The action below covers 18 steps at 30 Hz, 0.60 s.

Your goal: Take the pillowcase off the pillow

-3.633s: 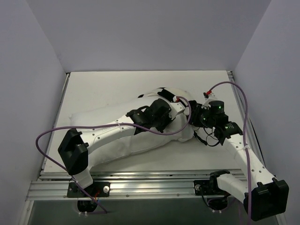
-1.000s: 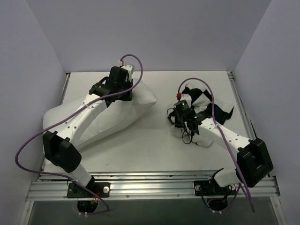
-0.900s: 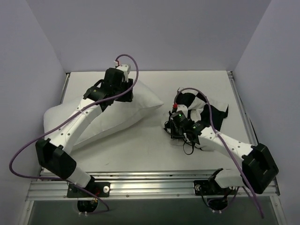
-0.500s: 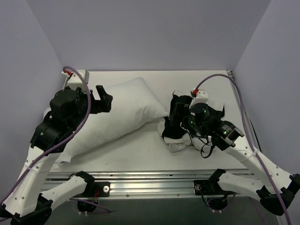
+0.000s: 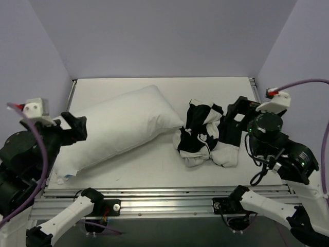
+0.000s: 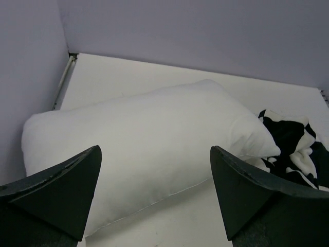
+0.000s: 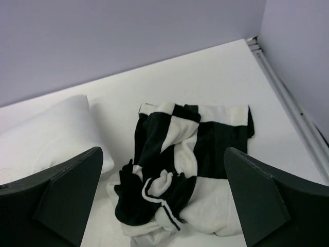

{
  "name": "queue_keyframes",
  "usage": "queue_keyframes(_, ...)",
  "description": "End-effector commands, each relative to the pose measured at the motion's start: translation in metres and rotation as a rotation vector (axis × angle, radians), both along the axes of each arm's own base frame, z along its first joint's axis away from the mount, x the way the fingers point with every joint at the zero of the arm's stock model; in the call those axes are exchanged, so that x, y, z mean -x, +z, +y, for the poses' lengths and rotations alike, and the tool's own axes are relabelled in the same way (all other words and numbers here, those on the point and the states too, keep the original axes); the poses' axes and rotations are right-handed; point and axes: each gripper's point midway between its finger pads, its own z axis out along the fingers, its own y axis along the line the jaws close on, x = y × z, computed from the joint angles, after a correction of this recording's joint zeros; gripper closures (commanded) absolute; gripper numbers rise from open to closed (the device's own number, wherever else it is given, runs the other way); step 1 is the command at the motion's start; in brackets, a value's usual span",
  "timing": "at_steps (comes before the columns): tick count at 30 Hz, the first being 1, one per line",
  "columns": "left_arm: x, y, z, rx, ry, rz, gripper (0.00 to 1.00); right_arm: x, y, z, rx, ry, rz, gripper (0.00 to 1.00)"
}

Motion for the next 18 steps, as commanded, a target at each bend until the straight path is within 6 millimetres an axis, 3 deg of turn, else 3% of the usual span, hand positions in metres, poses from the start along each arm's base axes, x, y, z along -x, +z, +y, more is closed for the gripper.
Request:
queue_keyframes(1,0.037,0.019,0.045,-0.002,0.129,-0.081,0.06,0.028,0.022,-0.050,0.025,-0.120,-0.077,0.00)
queue_keyframes(8,0.077,0.019,0.084,0.030,0.228,-0.164,0.06,0.069,0.030,-0.094,-0.028,-0.160,-0.176,0.00)
queue_keyframes(13,0.080,-0.005,0.095,0.041,0.286,-0.163,0.06,0.082,0.021,-0.109,-0.050,-0.176,-0.193,0.00)
queue_keyframes(18,0.088,-0.011,0.101,0.074,0.302,-0.191,0.06,0.086,0.018,-0.113,-0.089,-0.172,-0.215,0.01)
